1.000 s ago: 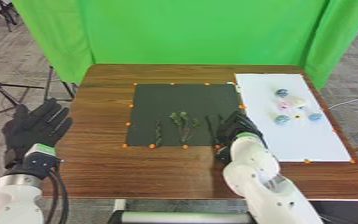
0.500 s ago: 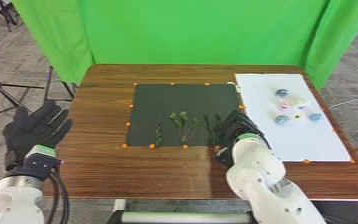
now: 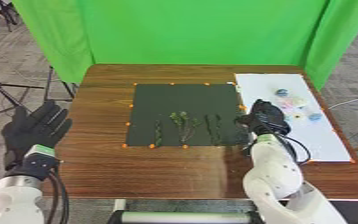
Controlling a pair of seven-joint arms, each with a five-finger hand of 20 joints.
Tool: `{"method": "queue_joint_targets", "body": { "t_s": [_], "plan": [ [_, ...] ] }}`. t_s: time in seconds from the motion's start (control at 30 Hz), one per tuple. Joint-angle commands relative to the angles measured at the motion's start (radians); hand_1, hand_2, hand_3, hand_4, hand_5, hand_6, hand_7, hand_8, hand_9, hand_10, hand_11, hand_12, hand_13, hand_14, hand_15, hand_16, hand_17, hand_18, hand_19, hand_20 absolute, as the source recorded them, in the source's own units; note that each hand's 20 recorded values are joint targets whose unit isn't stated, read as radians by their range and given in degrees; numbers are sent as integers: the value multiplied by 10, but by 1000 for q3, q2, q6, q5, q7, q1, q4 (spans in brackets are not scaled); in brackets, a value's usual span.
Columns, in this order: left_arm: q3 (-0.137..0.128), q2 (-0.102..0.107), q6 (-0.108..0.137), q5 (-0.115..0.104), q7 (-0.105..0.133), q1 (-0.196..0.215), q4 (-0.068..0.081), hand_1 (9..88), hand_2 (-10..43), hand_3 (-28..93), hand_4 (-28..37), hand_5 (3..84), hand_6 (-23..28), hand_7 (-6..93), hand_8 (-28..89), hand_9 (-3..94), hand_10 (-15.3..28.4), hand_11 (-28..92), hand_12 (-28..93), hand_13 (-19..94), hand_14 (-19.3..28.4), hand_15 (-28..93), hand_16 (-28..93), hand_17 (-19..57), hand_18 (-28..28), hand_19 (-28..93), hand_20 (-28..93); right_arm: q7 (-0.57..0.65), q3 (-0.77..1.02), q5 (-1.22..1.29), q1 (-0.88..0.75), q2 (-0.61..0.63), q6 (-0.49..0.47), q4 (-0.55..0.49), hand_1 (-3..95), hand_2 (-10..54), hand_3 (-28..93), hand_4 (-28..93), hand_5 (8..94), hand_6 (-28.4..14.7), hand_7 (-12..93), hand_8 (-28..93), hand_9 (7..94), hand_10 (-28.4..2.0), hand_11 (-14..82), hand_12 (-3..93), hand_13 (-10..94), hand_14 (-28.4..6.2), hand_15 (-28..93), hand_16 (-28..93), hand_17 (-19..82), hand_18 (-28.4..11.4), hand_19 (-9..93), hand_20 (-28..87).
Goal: Arrange flowers
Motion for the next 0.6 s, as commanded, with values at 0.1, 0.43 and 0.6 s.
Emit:
{"method": "queue_joint_targets", "body": {
  "t_s": [0.1,0.43,0.6],
  "plan": [
    [26,5,-3,-3,-10,-17,7,293,144,732,-267,412,74,338,-150,331,144,362,140,216,133,533,-68,-62,138,400,166,-295,278,111,-141,154,-125,10,352,-95,771,-223,543,-66,186,-112,533,-168,156,174,602,-148,680,261,307,-244,866,436],
    [54,9,-13,13,-15,-38,9,292,144,732,-266,413,74,339,-150,331,144,363,141,217,134,534,-68,-62,138,400,167,-325,289,111,-114,178,-177,107,427,-95,823,-276,411,-53,197,-129,406,-131,119,138,554,-144,725,227,278,-243,822,466],
    [64,11,-34,30,-23,-47,14,292,144,733,-266,412,74,339,-151,332,144,362,141,217,133,533,-68,-62,138,398,166,-347,283,120,-91,180,-144,139,443,-95,828,-282,388,-49,202,-140,382,-123,125,120,556,-137,734,223,281,-239,818,469]
  ]
}}
